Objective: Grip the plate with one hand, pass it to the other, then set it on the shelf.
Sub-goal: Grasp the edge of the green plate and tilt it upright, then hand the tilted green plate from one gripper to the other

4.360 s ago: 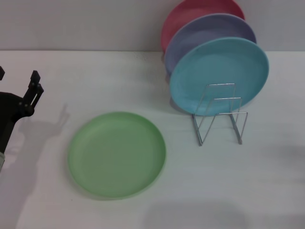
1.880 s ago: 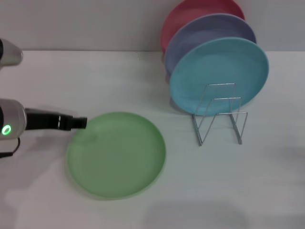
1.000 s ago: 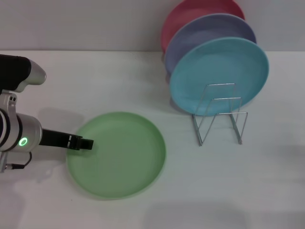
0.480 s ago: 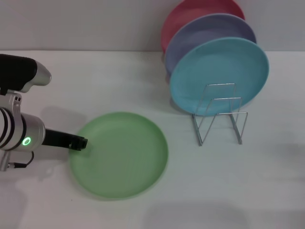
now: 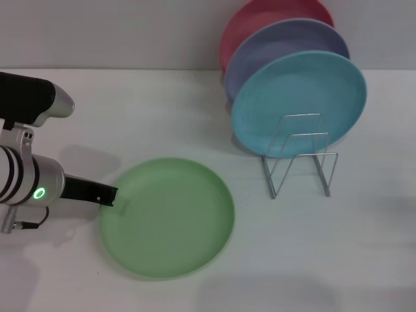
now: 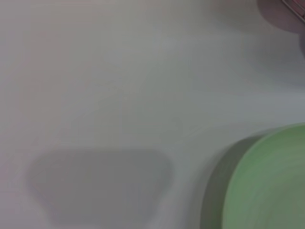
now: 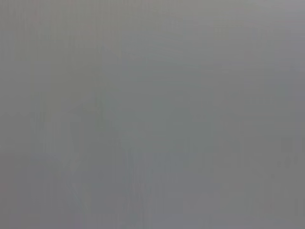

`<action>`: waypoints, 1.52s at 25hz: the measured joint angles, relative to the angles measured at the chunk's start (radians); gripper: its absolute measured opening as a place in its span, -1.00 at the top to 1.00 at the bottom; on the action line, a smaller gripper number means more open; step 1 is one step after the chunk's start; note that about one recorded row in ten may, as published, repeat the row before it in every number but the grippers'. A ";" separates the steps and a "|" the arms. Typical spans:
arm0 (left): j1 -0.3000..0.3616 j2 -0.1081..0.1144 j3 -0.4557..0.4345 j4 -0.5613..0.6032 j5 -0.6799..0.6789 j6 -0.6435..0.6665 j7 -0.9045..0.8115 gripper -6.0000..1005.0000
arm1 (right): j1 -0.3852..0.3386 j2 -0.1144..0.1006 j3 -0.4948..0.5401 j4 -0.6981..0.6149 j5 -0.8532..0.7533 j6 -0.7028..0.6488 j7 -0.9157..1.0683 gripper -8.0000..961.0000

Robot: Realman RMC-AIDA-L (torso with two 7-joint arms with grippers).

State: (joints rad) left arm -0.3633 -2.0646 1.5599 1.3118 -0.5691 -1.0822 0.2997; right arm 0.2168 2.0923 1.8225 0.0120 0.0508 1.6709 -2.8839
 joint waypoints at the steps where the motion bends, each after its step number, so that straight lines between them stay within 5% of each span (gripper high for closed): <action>1: 0.000 0.000 0.000 0.000 0.000 0.000 0.000 0.88 | 0.000 0.000 0.000 0.000 0.000 0.002 0.000 -0.61; 25: 0.060 0.005 -0.015 0.311 -0.001 -0.049 0.055 0.92 | -0.018 0.000 -0.016 0.065 -0.030 0.090 0.017 -0.60; 28: 0.070 0.005 -0.021 0.354 0.000 -0.049 0.063 0.92 | -0.032 -0.001 -0.059 0.168 -0.036 0.088 0.104 -0.60; 30: 0.079 0.004 -0.027 0.389 0.001 -0.030 0.074 0.92 | -0.005 -0.034 -0.127 0.294 -0.082 0.000 0.312 -0.60; 31: 0.079 0.004 -0.027 0.389 0.001 -0.030 0.074 0.92 | -0.005 -0.034 -0.127 0.294 -0.082 0.000 0.312 -0.60; 34: 0.078 0.003 -0.037 0.398 0.002 -0.021 0.086 0.92 | 0.013 -0.068 -0.154 0.512 -0.238 -0.217 0.459 -0.60; 38: 0.075 0.002 -0.045 0.407 0.004 -0.013 0.090 0.92 | 0.008 -0.069 -0.156 0.930 -0.599 -0.622 0.710 -0.60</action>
State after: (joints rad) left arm -0.2882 -2.0630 1.5153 1.7184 -0.5654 -1.0949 0.3895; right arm 0.2246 2.0234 1.6660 0.9417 -0.5479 1.0488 -2.1741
